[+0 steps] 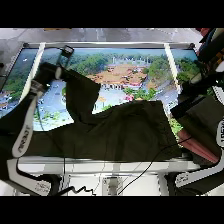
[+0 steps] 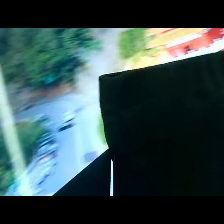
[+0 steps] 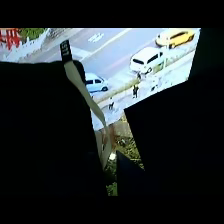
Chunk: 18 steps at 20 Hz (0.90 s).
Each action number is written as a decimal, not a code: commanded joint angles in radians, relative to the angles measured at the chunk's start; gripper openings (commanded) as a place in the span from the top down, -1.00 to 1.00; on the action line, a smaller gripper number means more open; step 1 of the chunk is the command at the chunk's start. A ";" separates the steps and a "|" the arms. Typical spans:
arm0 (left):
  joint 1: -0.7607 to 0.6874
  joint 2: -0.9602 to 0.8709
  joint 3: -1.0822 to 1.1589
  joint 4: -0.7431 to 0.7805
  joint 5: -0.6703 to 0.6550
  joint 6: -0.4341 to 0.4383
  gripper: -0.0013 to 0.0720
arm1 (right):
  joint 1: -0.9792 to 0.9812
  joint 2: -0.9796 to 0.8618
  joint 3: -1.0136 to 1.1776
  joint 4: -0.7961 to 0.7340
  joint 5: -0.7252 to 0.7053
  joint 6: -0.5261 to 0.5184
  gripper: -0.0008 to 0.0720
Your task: Fold the clothes and pants, and hang the long-sleeved shirts on hangers.
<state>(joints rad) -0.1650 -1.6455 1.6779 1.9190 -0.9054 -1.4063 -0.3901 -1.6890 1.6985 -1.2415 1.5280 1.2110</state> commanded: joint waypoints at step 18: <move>0.494 0.051 -0.100 -0.044 -0.752 0.045 0.91 | -0.023 -0.001 -0.386 0.193 -0.349 -0.146 -0.72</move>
<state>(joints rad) 0.3168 -1.5620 1.5917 1.9034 -1.6310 -1.3640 -0.4419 -1.6726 1.3170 -1.0481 1.3155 1.0199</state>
